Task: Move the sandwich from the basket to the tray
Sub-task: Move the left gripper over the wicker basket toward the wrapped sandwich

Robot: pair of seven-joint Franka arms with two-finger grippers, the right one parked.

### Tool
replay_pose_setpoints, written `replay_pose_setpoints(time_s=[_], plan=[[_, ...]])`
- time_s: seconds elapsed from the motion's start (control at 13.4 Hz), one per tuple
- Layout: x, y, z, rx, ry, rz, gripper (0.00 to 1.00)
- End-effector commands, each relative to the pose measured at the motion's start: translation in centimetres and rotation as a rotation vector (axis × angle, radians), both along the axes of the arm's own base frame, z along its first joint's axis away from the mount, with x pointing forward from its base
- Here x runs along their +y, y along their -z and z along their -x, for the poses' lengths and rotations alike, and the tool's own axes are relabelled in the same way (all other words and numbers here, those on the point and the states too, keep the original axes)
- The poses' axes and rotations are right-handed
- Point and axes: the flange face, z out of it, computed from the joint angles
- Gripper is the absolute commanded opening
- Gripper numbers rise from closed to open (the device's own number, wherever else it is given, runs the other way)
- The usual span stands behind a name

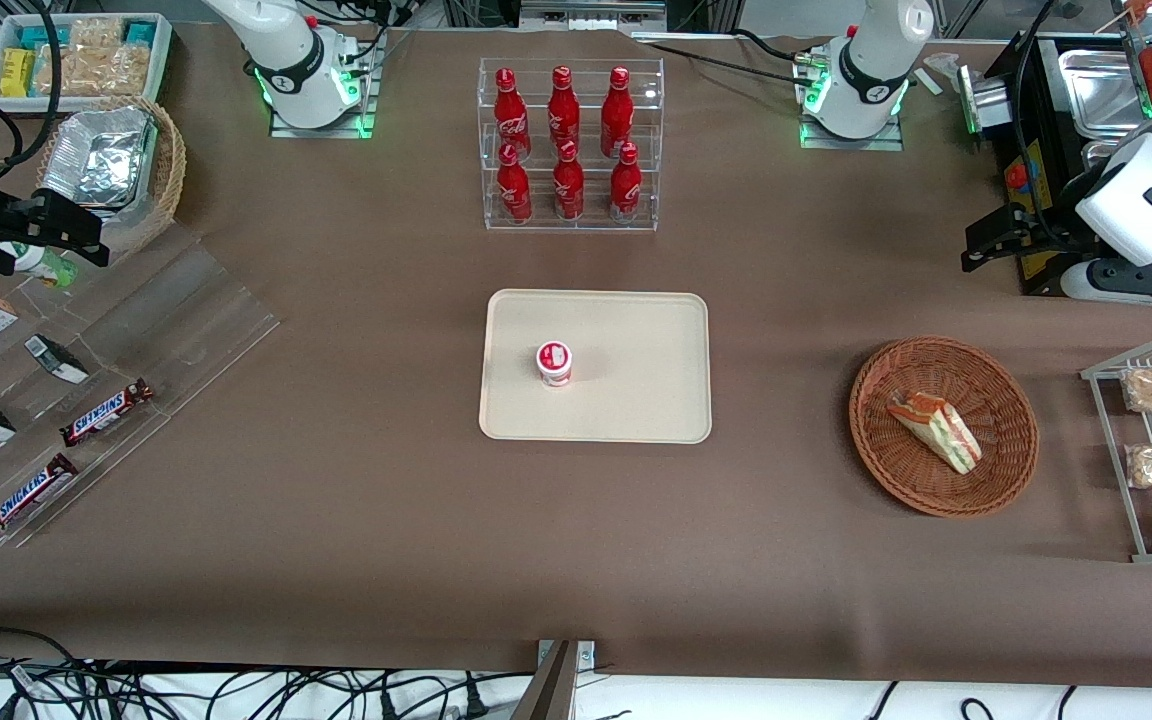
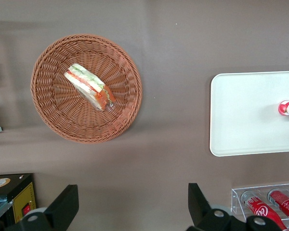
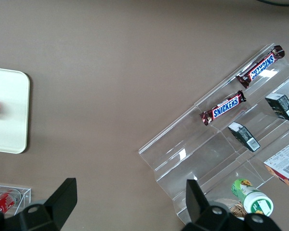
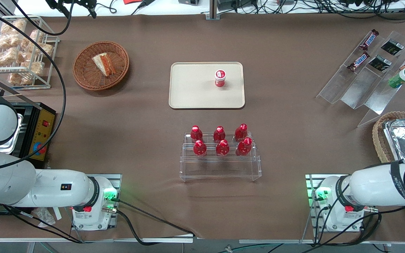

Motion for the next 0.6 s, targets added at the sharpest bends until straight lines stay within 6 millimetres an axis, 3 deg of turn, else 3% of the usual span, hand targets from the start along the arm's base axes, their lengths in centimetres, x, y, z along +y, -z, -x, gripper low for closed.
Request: replay_pose_setpoints(time_s=[0.0, 0.15, 0.37, 0.52], plan=[[1.3, -0.5, -0.1, -0.005, 0.012, 0.006, 1.00], [1.5, 0.2, -0.5, 0.001, 0.007, -0.007, 1.00], [2.2, 2.8, -1.9, 0.027, -0.034, -0.065, 1.00], [3.8, 4.4, -3.2, 0.011, -0.147, -0.091, 1.00]])
